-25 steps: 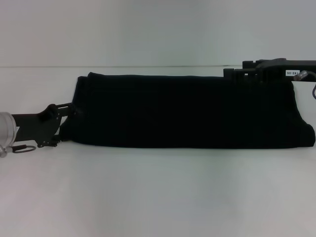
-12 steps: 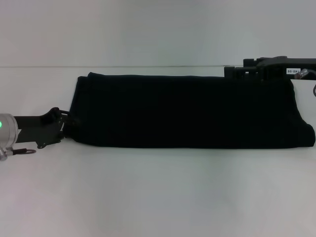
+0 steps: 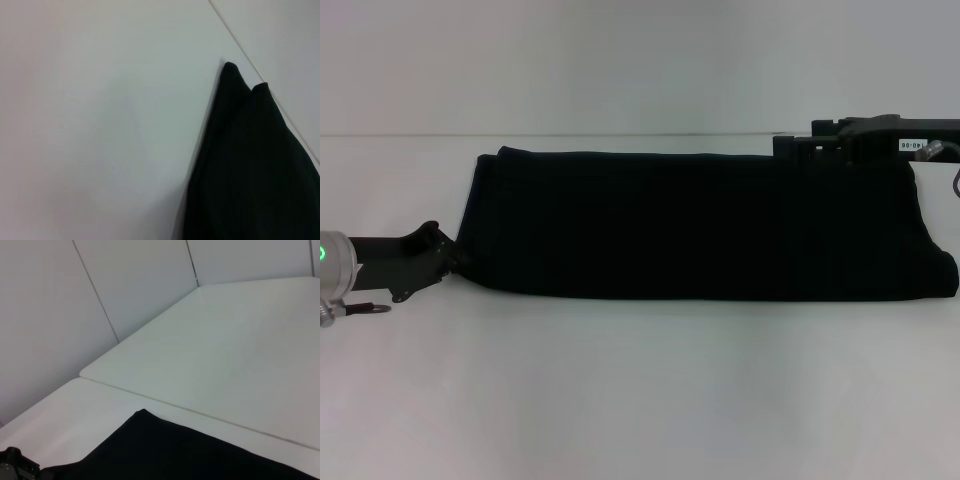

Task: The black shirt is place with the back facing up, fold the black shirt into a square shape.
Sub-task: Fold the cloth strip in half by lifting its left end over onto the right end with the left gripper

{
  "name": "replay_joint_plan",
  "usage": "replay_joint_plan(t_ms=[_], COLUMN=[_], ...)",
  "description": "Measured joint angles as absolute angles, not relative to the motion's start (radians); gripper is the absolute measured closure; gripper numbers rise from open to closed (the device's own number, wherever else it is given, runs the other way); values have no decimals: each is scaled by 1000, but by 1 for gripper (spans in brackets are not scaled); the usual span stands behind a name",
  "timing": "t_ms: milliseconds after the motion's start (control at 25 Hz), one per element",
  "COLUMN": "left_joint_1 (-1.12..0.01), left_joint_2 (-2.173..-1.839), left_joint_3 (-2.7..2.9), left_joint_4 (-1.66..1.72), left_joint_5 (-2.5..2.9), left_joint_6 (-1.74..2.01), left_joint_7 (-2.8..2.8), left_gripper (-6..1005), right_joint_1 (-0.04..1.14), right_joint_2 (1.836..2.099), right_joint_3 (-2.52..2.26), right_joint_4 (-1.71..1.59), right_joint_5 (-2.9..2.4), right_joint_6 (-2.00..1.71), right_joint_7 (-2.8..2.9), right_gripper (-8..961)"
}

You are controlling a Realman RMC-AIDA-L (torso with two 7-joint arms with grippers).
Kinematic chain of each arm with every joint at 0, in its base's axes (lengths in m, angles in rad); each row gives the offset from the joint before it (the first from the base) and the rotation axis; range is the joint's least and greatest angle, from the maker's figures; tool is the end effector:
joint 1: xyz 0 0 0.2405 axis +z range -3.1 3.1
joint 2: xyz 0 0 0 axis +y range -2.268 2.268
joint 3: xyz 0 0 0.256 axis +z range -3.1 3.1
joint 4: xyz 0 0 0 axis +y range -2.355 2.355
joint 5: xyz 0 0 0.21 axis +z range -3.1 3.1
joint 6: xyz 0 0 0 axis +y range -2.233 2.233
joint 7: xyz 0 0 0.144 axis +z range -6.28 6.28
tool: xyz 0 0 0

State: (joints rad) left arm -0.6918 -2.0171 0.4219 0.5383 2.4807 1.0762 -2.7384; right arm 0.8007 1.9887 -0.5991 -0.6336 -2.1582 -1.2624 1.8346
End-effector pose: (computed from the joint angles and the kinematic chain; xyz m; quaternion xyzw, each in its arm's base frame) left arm -0.3260 0.3924 0.0227 -0.5550 -0.7758 -0.1989 0.2247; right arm 0.2205 0.4348 0.0436 -0.8906 0.3422 0.1984 0.2245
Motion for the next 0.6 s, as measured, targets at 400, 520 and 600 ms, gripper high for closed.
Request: replay_joint_plan(t_ms=[400, 520, 600], left_joint_1=[-642, -605, -575], left_joint_2=[-2030, -2037, -2041], left_joint_3=[369, 311, 268], left_joint_4=[551, 556, 574], left_joint_5=[2442, 2399, 2373], left_joint_6=[1086, 1100, 1124], left_joint_7=[-2601, -2521, -2470], left_gripper=[970, 979, 978], right_joint_1=[799, 796, 792], right_joint_2=[1995, 2000, 2003], right_joint_3=[-601, -596, -596], right_joint_4=[-630, -630, -633], right_joint_5=[-2158, -2148, -2129], right_joint_6=[-1235, -1234, -1233], right_joint_7=[1835, 1835, 1835], right_gripper=[48, 48, 52])
